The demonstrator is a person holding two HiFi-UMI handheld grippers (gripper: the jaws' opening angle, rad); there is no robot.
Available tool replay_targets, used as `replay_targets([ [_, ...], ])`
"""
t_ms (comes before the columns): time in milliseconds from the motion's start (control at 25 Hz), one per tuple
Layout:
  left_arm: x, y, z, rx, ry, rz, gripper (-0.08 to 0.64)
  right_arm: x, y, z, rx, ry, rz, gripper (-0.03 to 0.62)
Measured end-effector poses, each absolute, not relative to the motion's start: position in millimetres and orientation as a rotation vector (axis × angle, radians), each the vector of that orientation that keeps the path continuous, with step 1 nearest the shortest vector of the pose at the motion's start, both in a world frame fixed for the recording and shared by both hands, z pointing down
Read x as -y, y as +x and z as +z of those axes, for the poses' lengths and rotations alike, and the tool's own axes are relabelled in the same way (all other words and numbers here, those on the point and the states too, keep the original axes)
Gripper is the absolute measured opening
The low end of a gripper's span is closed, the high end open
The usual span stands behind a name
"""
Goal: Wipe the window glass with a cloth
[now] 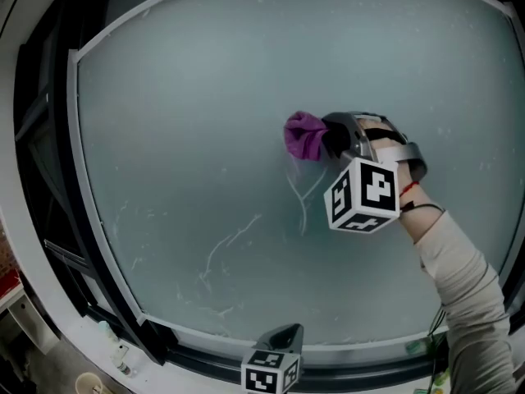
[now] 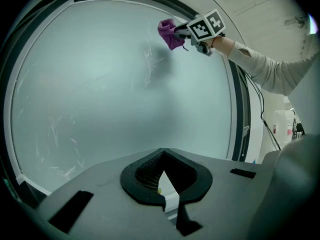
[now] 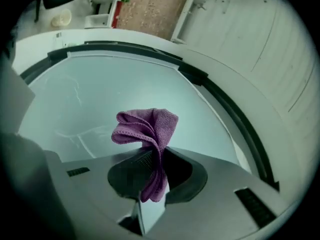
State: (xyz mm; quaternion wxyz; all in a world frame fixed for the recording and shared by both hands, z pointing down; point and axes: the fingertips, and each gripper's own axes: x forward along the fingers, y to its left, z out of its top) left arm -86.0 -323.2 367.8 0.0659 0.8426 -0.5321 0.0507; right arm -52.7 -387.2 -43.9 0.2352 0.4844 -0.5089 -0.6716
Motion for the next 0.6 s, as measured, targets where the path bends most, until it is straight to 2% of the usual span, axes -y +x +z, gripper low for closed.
replay_targets([
  [280, 331, -87, 358, 1.605, 2.561, 0.13, 0.005, 401, -55, -87, 1.251, 1.428, -1.88, 0.052],
  [600, 337, -88, 357, 1.597, 2.573, 0.13, 0.005, 420, -59, -84, 1.149, 1.419, -1.834, 0.052],
])
